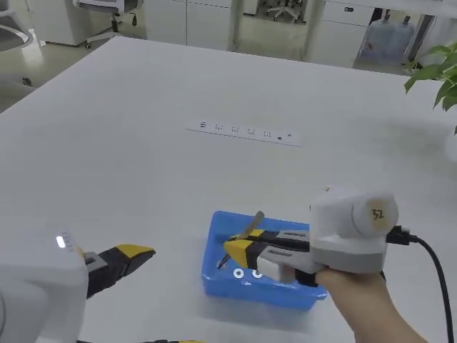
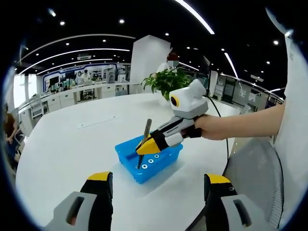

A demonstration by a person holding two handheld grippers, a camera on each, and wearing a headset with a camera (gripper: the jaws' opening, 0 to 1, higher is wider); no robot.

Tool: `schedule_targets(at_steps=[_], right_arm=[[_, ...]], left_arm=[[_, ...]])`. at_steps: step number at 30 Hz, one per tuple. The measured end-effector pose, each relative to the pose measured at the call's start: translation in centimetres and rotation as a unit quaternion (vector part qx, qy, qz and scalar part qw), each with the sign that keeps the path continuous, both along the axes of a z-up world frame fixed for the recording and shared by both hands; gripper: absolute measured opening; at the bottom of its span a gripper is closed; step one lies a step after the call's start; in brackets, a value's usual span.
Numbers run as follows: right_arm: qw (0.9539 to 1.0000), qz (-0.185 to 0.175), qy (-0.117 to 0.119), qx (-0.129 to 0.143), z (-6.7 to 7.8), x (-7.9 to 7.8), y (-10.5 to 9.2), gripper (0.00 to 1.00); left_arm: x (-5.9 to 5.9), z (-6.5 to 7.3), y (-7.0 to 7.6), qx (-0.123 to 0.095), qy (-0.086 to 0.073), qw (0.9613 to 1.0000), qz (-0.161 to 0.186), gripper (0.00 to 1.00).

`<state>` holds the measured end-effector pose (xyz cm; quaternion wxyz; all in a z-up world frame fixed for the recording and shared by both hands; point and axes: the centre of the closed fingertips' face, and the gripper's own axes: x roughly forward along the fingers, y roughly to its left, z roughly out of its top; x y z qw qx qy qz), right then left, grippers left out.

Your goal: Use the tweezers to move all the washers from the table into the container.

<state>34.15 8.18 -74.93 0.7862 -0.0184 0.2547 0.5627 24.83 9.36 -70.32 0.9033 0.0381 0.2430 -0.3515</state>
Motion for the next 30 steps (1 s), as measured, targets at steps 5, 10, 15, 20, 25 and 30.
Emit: schedule_targets(at_steps=[5, 10, 15, 20, 25, 30], right_arm=[[0.9999, 0.001, -0.005, -0.012, -0.4, 0.1, -0.1, 0.03], [0.9998, 0.002, -0.005, -0.016, -0.6, 0.2, 0.0, 0.03], [0.9997, 0.006, -0.005, -0.025, -1.1, 0.2, 0.0, 0.03], [0.9995, 0.007, -0.005, -0.029, -1.3, 0.1, 0.0, 0.03], [0.9996, 0.006, -0.008, -0.027, -1.0, 0.1, -0.1, 0.03], [0.9996, 0.002, -0.01, -0.027, -0.8, 0.2, -0.4, 0.03]], left_arm=[[0.0, 0.0, 0.1, -0.001, -0.001, 1.0, 0.002, 0.78], [0.0, -0.1, -0.1, 0.0, 0.001, 1.0, -0.002, 0.78], [0.0, 0.0, -0.2, -0.001, -0.001, 1.0, -0.004, 0.77], [0.0, 0.1, -0.1, -0.001, -0.001, 1.0, -0.003, 0.77], [-0.1, 0.0, -0.2, 0.0, 0.001, 1.0, -0.004, 0.76], [-0.1, 0.0, -0.3, 0.0, 0.001, 1.0, -0.006, 0.76]])
